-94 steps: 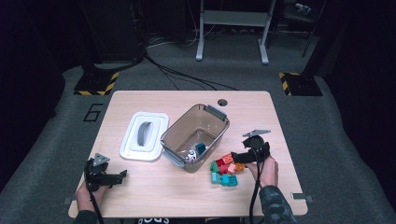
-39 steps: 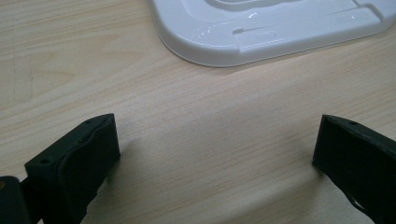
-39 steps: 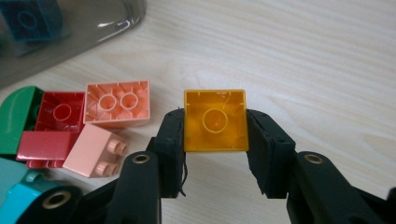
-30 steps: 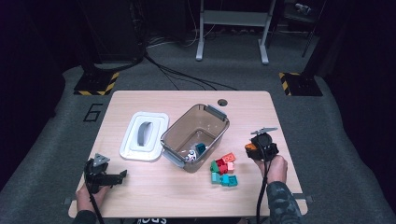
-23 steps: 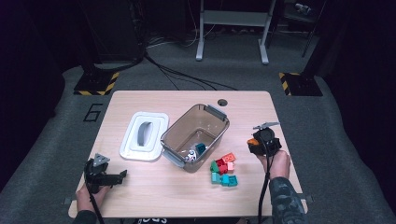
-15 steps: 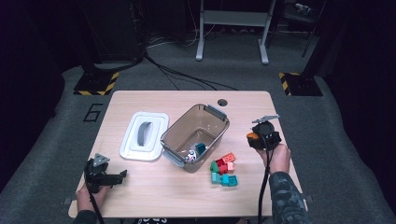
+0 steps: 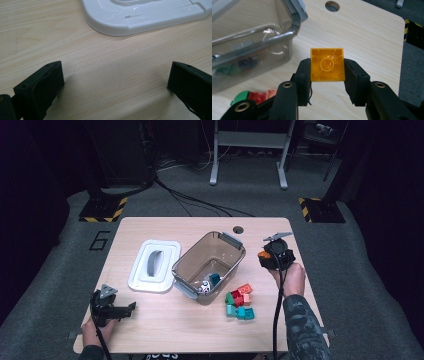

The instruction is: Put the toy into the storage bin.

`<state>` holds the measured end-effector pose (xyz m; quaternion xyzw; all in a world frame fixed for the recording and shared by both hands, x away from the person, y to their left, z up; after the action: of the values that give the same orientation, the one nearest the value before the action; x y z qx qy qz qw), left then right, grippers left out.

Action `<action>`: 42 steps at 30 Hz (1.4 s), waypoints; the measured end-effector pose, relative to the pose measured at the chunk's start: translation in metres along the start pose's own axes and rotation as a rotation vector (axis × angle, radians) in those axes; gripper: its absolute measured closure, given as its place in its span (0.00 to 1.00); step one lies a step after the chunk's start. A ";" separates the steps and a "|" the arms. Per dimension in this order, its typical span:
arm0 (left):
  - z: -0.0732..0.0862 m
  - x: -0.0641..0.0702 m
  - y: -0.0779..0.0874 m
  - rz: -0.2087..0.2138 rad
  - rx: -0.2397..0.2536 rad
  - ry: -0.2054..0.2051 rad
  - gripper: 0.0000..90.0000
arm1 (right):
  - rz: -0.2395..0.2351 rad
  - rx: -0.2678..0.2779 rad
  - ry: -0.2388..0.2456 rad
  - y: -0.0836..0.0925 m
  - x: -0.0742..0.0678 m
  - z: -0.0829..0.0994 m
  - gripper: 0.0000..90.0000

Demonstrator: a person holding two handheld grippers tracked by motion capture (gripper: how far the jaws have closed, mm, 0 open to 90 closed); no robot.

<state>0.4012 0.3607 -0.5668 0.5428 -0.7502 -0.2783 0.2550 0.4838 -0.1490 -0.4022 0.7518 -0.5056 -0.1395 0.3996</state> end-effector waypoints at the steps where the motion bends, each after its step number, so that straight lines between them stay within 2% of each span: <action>1: 0.000 0.000 0.000 0.001 0.001 0.005 0.00 | -0.005 -0.002 -0.003 0.000 -0.001 -0.003 0.66; 9: 0.000 0.000 0.000 0.000 -0.001 0.001 0.00 | -0.022 0.027 0.038 0.000 -0.014 -0.029 0.66; 11: 0.000 0.000 -0.001 -0.001 0.011 0.004 0.00 | -0.028 0.029 0.053 -0.002 -0.020 -0.035 0.66; 18: 0.000 0.000 -0.001 -0.002 0.008 0.003 0.00 | -0.059 0.023 0.095 -0.013 -0.041 -0.051 0.66; 23: 0.000 0.000 0.000 0.001 -0.001 0.001 0.00 | -0.081 0.011 0.115 -0.023 -0.053 -0.054 0.65; 26: 0.000 0.000 -0.001 -0.001 0.012 0.004 0.00 | -0.093 -0.001 0.106 -0.030 -0.059 -0.054 0.65; 28: 0.000 0.000 -0.001 0.000 0.011 0.004 0.00 | -0.093 -0.010 0.115 -0.034 -0.062 -0.052 0.65; 29: 0.000 0.000 -0.001 0.000 0.011 0.004 0.00 | -0.094 -0.012 0.129 -0.036 -0.063 -0.051 0.65; 30: 0.000 0.000 -0.001 -0.001 0.012 0.004 0.00 | -0.095 -0.020 0.115 -0.037 -0.065 -0.050 0.65; 42: 0.000 0.000 -0.001 -0.004 0.013 0.004 0.00 | -0.093 -0.051 0.175 -0.046 -0.072 -0.045 0.64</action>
<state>0.4021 0.3602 -0.5673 0.5465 -0.7504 -0.2728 0.2527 0.5089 -0.0576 -0.4208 0.7734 -0.4294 -0.1047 0.4545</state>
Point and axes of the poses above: each handheld gripper's, and its own axes: y roughly backward along the jaws, z roughly out of its underside, x roughly to its right, the point moved 5 cm from there along -y, roughly forward along the jaws, and after that the axes turned 6 degrees about y, right-handed, at the moved point
